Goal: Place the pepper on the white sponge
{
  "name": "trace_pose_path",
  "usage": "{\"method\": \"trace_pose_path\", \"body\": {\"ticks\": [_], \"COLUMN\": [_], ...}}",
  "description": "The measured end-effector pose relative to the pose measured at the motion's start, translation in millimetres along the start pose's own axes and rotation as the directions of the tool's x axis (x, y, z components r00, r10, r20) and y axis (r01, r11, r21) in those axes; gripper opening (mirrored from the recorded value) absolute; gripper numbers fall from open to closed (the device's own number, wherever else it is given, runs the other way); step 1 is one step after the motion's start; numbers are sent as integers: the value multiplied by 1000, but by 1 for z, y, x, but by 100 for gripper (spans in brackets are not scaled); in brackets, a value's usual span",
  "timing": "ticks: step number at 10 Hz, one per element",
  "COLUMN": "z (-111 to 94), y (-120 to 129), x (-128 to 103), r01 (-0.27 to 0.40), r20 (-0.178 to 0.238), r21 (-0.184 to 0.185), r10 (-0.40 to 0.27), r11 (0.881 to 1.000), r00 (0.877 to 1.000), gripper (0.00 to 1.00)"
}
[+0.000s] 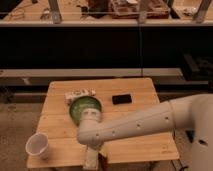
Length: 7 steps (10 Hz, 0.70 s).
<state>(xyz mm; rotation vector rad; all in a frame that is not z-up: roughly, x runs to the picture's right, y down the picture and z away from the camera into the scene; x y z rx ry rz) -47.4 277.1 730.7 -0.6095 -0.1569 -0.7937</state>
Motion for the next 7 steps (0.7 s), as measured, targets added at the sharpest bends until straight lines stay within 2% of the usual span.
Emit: {"method": "trace_pose_path", "body": {"ticks": [1,2,3,4,5,6,7], "z": [0,0,0,-2,-7,-19,-30], "y": [2,3,4,5,6,7,7], "x": [2,7,14,22,35,49,55], "r01": [-13,-29,-38,-45,-67,-86,-90], "r20": [-8,24,97,173,283,398,427], "r21": [-8,25,66,101,160,225,261], "r10": [13,28,32,27,19,-11,-31], "r11": [1000,999,997,994,985,971,961], "r00": [1000,999,995,985,959,917,903], "gripper": [72,72,72,72,72,72,72]}}
